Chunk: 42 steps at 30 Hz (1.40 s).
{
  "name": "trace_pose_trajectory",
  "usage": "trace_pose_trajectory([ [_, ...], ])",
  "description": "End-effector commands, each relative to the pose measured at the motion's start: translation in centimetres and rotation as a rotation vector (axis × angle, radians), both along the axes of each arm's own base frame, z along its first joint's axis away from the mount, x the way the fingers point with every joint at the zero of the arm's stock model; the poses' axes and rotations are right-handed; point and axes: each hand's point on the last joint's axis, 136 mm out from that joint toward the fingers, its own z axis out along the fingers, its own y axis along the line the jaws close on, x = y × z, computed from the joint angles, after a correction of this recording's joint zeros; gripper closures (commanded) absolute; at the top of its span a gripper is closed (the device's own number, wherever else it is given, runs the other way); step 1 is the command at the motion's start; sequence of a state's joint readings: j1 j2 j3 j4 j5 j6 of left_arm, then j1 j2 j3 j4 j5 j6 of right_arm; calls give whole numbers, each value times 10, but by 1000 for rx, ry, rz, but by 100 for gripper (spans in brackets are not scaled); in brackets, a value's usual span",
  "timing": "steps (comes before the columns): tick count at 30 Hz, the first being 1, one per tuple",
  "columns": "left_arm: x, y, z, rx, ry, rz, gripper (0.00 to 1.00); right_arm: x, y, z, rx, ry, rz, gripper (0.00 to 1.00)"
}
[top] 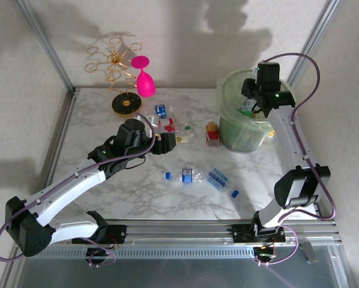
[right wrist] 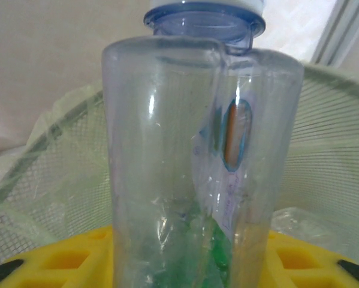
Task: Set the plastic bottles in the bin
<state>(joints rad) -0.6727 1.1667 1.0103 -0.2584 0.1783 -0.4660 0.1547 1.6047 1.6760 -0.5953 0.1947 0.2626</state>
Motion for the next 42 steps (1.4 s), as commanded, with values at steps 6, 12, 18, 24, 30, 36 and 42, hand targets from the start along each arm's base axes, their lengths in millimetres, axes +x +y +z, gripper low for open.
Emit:
trace_pose_trajectory([
  [6,-1,-3,3,-3,-32,-21,22,-5,17,-51,85,109,54,50],
  [12,1,-1,2,-2,-33,-14,22,-3,23,-84,111,191,78,48],
  [18,2,2,2,-1,-34,-5,22,2,20,-99,114,224,76,39],
  [24,3,3,4,-2,-39,4,22,10,15,-100,130,229,68,29],
  [30,4,4,3,-2,-38,10,22,15,12,-75,113,183,61,24],
  [36,8,11,5,-1,-46,38,22,8,-2,-35,60,94,17,26],
  [42,13,19,7,-7,-54,74,22,-7,-3,2,49,13,23,29],
])
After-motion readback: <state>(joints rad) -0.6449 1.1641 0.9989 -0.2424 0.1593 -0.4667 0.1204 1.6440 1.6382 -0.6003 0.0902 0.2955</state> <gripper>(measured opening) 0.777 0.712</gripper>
